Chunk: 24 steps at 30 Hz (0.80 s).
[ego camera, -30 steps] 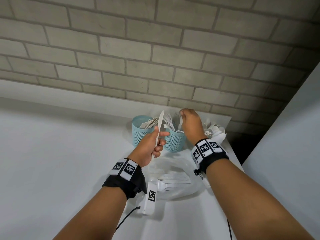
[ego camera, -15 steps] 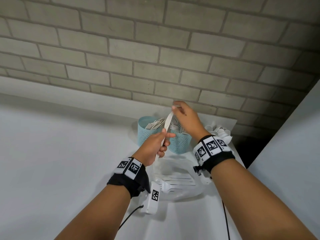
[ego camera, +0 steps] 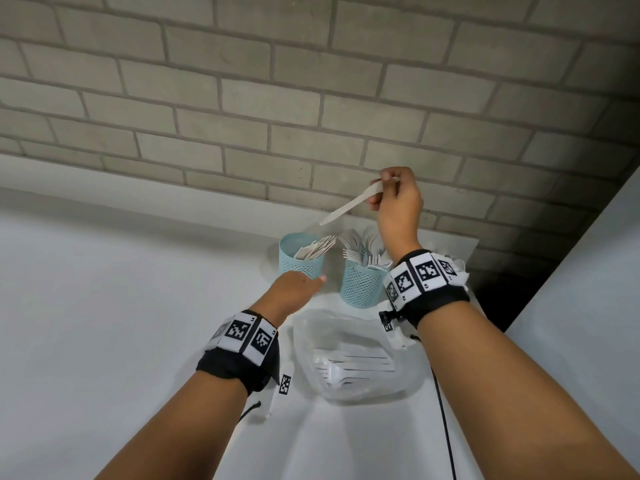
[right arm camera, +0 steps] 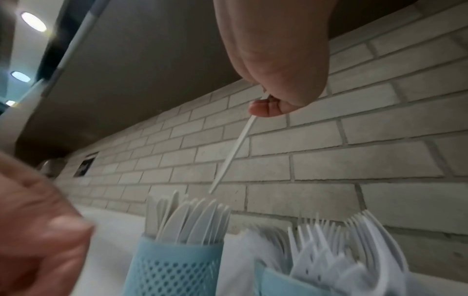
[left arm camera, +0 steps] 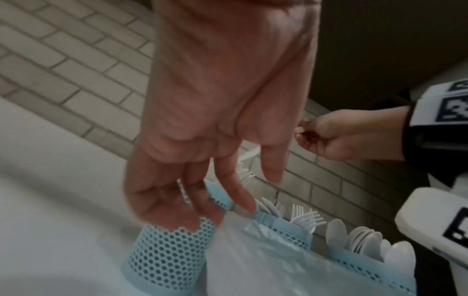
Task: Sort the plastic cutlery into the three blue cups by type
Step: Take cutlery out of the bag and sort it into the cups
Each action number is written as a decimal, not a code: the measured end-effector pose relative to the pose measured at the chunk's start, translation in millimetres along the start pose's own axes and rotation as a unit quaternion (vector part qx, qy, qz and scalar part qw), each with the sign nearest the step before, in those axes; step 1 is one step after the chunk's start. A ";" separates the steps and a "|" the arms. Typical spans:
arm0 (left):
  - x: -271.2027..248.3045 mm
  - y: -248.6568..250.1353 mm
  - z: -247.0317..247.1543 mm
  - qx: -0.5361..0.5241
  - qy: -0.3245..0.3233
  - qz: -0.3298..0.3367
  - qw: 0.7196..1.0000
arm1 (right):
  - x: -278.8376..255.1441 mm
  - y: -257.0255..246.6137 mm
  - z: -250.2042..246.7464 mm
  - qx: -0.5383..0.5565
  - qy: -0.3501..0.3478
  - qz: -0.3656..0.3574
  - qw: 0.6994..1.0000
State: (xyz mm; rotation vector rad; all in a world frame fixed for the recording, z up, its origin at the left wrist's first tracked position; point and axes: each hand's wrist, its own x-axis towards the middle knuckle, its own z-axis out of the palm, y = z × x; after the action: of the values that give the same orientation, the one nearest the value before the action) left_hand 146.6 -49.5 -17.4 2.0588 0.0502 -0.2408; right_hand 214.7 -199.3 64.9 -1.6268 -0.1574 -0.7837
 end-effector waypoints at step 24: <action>-16.6 -10.5 18.5 0.222 -0.168 -0.027 0.960 | -27.0 -0.6 16.2 -0.201 -0.334 0.079 0.918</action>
State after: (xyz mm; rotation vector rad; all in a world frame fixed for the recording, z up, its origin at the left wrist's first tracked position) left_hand 126.1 -59.5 -31.9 2.4324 -0.1710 -0.6852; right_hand 200.4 -175.5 50.0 -2.2252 -0.3604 -0.1039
